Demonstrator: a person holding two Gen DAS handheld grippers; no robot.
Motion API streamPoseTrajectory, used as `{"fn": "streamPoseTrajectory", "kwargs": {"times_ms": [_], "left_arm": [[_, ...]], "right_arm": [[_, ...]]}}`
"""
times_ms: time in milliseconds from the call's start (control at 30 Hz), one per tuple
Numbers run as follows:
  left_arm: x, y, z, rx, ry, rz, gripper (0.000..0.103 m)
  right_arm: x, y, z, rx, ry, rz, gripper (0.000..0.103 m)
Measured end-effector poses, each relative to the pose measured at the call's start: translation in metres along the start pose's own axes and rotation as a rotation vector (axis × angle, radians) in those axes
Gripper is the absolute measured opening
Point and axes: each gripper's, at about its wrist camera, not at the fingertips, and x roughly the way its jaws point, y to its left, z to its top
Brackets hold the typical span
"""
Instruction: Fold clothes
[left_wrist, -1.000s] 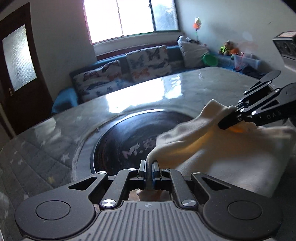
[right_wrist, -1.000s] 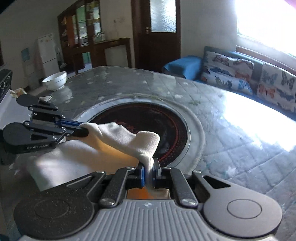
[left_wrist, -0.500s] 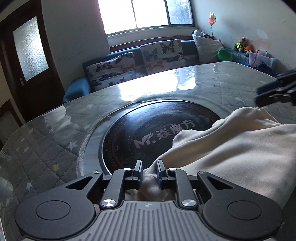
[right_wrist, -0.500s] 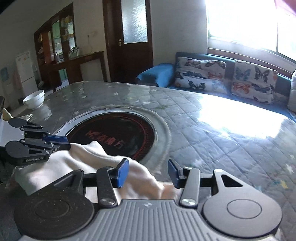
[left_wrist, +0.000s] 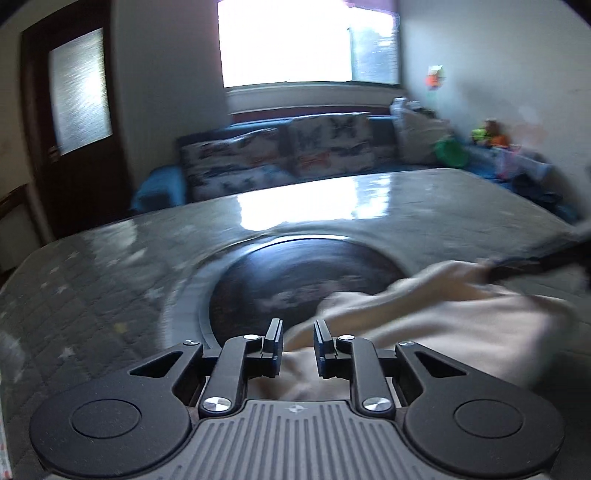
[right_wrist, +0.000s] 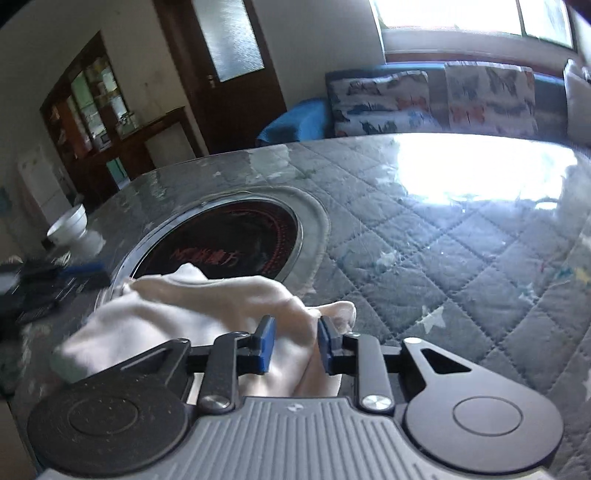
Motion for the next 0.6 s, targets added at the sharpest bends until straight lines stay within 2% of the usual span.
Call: {"fn": "streamPoseTrajectory", "kwargs": {"times_ms": [133,200,300,600], "left_arm": [[-0.007,-0.038,0.002,0.081,-0.01,-0.13,0.021],[-0.007,-0.056,0.005,0.116,-0.019,-0.199,0.021],[-0.002,-0.083,0.01,0.165,-0.032,-0.283,0.021],[0.037,-0.136,0.014,0.233,0.0,-0.446,0.02]], "right_arm": [[0.01,-0.004,0.001,0.008,0.022,0.021,0.021],[0.01,-0.005,0.001,0.005,0.022,0.018,0.012],[0.009,-0.005,0.002,-0.005,0.017,0.014,0.006],[-0.002,0.006,0.011,-0.075,-0.032,-0.013,0.004]]}}
